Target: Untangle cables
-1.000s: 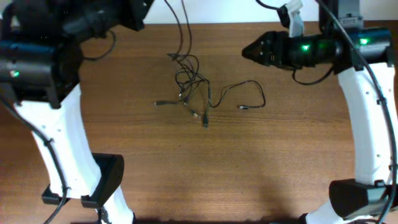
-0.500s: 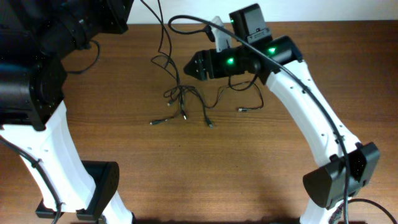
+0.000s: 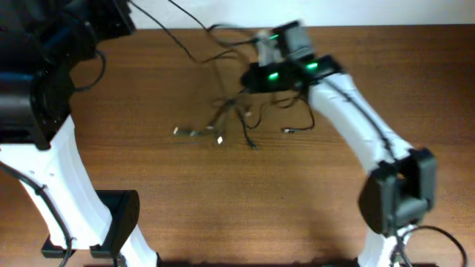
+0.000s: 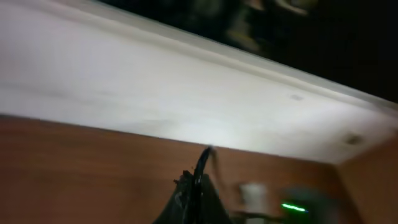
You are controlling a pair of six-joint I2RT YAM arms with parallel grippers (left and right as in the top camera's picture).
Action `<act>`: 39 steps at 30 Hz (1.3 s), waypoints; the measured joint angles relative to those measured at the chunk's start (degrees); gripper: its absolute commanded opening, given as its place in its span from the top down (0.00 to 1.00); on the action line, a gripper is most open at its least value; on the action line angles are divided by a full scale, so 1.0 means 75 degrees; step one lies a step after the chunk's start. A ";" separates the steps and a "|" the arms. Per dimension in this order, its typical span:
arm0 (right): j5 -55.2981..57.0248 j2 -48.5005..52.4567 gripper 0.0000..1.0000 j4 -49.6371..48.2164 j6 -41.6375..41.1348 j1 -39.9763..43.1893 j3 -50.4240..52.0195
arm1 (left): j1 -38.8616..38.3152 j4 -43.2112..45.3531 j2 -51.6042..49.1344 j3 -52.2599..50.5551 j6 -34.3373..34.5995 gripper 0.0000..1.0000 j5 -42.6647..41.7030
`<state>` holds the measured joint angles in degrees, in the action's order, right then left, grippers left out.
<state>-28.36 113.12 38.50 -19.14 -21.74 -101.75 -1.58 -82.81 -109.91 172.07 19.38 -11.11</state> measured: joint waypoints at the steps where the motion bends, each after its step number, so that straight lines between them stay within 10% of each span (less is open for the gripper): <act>1: -0.0023 -0.0466 0.96 0.0638 0.0009 0.0487 -0.0006 | 0.0149 0.0082 -0.0117 0.0000 -0.0003 1.00 0.0344; 4: -0.0414 -0.1961 0.96 0.2471 0.0498 0.2387 -0.0157 | 0.0393 0.0213 -0.0650 -0.0032 -0.0006 1.00 0.0790; 10: -0.0149 -0.0979 0.92 0.3739 0.1233 0.2795 0.0058 | 0.0650 0.0761 -0.0356 -0.0058 -0.0006 1.00 0.0554; 22: 0.1632 -0.0256 0.93 0.3337 0.1116 0.3171 0.1204 | 0.2110 0.2687 0.0985 0.0055 -0.0134 1.00 0.1131; 27: 0.0428 -0.0117 0.69 0.2923 0.1527 0.3060 0.1215 | 0.3695 0.2690 0.0985 -0.0064 -0.0242 1.00 0.0291; 35: -0.0146 -0.0117 0.68 0.2923 0.1775 0.2468 0.1218 | 0.4800 0.3022 0.0673 -0.5109 -0.0245 1.00 0.2014; 39: -0.0146 -0.0117 0.68 0.2940 0.1781 0.2471 0.1221 | 0.6429 0.3392 0.0790 -0.5228 -0.0242 1.00 0.2177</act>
<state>-29.45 112.25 60.55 -5.78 -3.20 -92.60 46.63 -57.36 -103.98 132.86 17.56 5.21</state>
